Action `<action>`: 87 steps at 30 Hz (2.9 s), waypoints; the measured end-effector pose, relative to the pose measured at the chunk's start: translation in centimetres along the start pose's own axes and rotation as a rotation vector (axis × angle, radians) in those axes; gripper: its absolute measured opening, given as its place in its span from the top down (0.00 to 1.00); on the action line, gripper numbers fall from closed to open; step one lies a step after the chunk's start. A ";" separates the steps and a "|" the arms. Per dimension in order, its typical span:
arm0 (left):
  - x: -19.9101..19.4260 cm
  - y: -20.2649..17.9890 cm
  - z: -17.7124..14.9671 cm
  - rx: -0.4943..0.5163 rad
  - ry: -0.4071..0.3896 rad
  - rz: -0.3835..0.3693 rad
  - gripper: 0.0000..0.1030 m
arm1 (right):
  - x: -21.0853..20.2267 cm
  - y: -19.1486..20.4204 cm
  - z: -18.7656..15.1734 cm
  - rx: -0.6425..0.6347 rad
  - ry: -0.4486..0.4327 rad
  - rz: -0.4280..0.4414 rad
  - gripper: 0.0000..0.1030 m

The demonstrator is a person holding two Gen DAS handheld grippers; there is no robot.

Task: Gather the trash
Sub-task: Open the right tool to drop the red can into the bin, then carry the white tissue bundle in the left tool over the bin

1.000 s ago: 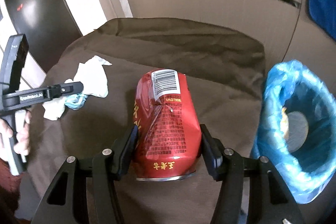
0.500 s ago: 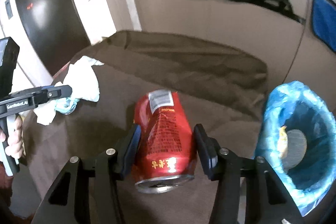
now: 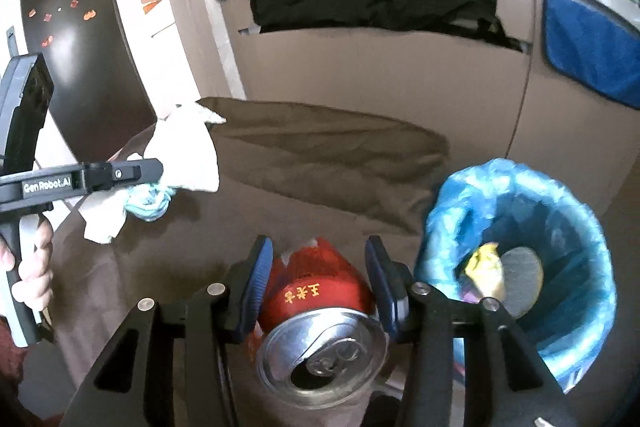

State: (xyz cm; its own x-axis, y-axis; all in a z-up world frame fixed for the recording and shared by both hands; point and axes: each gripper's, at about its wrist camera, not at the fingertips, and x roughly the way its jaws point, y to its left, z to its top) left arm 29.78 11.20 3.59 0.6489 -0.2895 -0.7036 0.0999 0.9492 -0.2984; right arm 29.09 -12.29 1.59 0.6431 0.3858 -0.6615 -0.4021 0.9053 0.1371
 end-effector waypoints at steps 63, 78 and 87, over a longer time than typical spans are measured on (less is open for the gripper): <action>1.2 -1.2 -8.6 -0.098 0.087 0.129 0.71 | -6.0 -13.2 -19.0 0.306 0.108 -0.084 0.55; 2.3 -0.6 -7.2 -0.097 0.086 0.166 0.71 | 2.6 -15.2 -26.5 0.452 0.196 -0.007 0.55; 1.5 -2.6 -7.1 -0.073 0.033 0.087 0.71 | -1.8 -12.5 -19.5 0.297 0.043 -0.010 0.55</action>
State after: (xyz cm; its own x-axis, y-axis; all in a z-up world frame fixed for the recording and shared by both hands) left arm 25.15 7.46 -1.24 0.6276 -0.2113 -0.7494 -0.0121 0.9597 -0.2807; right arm 20.28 -27.76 -13.28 0.6155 0.3745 -0.6934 -0.1836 0.9238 0.3360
